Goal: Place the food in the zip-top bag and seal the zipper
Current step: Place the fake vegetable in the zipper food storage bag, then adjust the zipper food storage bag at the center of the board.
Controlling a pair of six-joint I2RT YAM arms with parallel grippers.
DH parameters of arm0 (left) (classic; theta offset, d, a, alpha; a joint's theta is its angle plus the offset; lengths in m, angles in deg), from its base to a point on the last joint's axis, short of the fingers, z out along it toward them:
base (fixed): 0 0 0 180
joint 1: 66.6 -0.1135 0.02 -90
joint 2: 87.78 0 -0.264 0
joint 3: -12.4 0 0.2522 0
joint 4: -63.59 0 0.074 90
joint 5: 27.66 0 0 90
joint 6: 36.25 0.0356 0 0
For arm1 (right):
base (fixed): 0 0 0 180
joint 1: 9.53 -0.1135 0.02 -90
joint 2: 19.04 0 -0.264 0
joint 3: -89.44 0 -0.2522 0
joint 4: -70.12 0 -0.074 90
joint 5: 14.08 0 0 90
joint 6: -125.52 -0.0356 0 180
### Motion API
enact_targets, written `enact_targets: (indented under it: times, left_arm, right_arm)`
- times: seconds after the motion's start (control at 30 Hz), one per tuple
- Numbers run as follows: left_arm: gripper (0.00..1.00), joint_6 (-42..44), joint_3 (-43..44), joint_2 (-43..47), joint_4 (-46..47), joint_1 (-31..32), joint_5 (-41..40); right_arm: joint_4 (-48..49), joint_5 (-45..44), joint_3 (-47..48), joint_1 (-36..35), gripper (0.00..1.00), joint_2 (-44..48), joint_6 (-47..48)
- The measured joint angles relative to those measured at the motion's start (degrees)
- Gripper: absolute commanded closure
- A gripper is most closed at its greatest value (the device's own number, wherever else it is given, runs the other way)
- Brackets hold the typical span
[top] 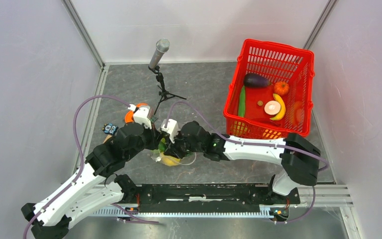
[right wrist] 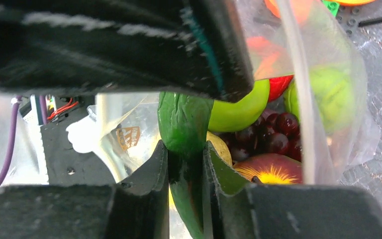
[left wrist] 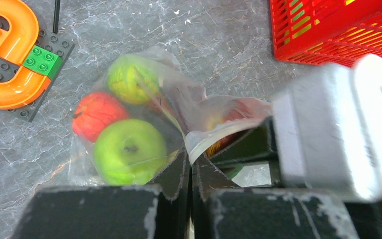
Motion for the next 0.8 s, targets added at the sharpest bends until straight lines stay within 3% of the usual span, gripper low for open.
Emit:
enact_targets:
  times: [0.07, 0.23, 0.33, 0.63, 0.8]
  left_arm:
    - [0.96, 0.0, 0.0, -0.15, 0.0, 0.0, 0.02]
    - [0.96, 0.0, 0.0, -0.59, 0.02, 0.0, 0.09]
    - [0.96, 0.0, 0.0, -0.55, -0.02, 0.0, 0.11]
    - [0.96, -0.02, 0.0, -0.76, 0.09, 0.0, 0.04]
    - [0.96, -0.02, 0.0, -0.94, 0.22, 0.0, 0.09]
  right_arm:
    - [-1.16, -1.49, 1.25, 0.0, 0.66, -1.18, -0.66]
    - [-1.86, -5.44, 2.16, -0.07, 0.4, -1.95, -2.4]
    - [-0.96, -5.7, 1.49, -0.04, 0.29, -1.09, -2.47]
    - [4.72, -5.2, -9.94, 0.0, 0.29, 16.48, -3.26]
    - [5.77, -17.9, -20.41, -0.07, 0.29, 26.58, -10.1]
